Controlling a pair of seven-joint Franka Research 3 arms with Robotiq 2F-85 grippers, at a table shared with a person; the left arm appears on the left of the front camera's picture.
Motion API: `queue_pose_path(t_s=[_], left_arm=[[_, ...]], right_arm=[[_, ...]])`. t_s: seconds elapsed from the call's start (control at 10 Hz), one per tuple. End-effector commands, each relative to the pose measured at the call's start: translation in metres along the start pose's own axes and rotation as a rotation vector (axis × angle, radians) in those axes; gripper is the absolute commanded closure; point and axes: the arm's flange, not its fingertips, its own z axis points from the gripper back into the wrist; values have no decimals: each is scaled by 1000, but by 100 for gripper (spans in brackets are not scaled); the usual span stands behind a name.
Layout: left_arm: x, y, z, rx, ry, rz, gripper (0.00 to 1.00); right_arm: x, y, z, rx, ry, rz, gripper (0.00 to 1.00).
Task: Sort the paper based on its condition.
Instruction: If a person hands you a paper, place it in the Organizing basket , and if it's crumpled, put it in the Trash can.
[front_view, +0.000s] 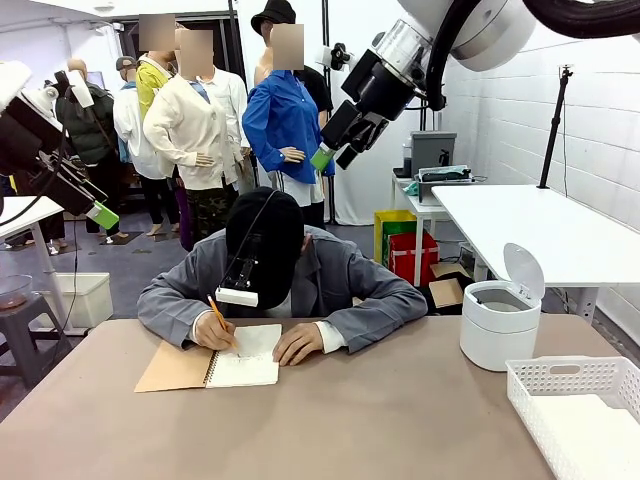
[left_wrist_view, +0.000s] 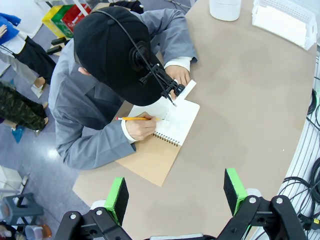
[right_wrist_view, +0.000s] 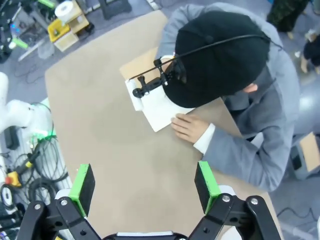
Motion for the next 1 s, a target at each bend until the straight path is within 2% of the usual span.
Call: queue_pose_path(t_s=[0.0,0.6,0.9], left_arm=[[-1,0,0,-2,-1,1,0],[-1,0,0,-2,-1,1,0],[-1,0,0,-2,-1,1,0]], right_arm=[[-17,10,1,22,-1,59,0],[-37,24,-7,9,-23,55,0],[-46,26,-8,15,-68,80,0]])
